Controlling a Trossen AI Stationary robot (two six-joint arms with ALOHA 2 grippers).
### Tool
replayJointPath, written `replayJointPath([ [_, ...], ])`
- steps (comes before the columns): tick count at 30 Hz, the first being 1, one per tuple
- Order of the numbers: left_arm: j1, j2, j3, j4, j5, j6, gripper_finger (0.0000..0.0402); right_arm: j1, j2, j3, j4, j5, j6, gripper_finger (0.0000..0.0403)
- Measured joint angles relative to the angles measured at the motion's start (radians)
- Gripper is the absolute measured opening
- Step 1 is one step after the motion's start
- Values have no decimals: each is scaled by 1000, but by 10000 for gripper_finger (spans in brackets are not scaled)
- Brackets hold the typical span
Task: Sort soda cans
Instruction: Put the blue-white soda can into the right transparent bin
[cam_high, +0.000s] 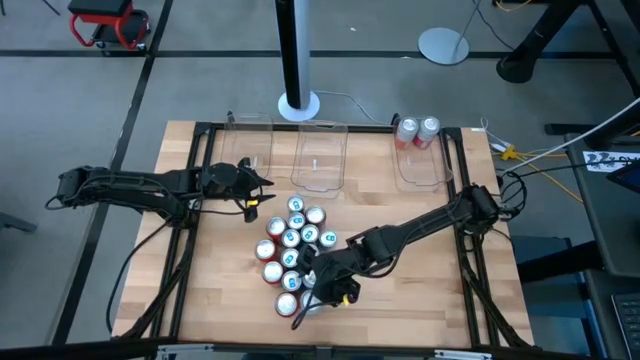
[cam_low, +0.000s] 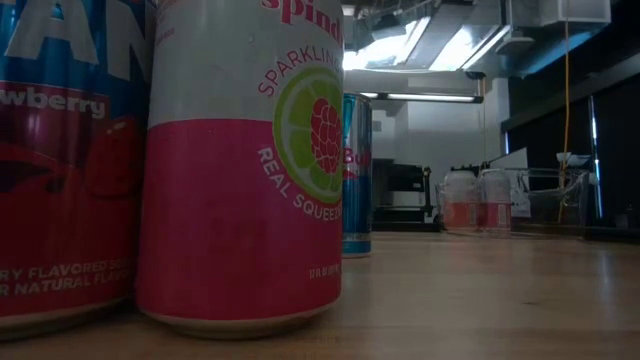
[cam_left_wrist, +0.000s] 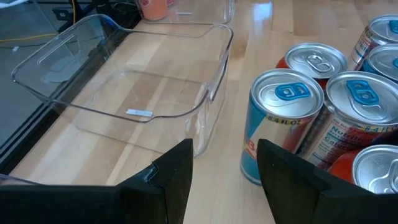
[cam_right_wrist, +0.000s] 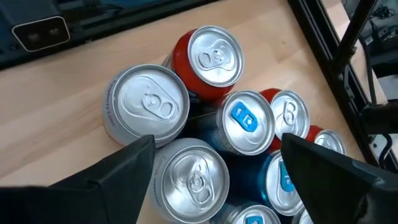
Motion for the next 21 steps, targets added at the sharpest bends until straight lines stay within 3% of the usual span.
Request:
replayJointPath([
  [4, 0, 0, 0, -1, 0, 0, 169, -12, 15, 0, -9, -4, 9, 351],
  [10, 0, 0, 0, -3, 0, 0, 169, -13, 27, 0, -22, -3, 14, 395],
  [21, 0, 0, 0, 2, 0, -1, 169, -20, 59, 0, -69, 14, 16, 377],
])
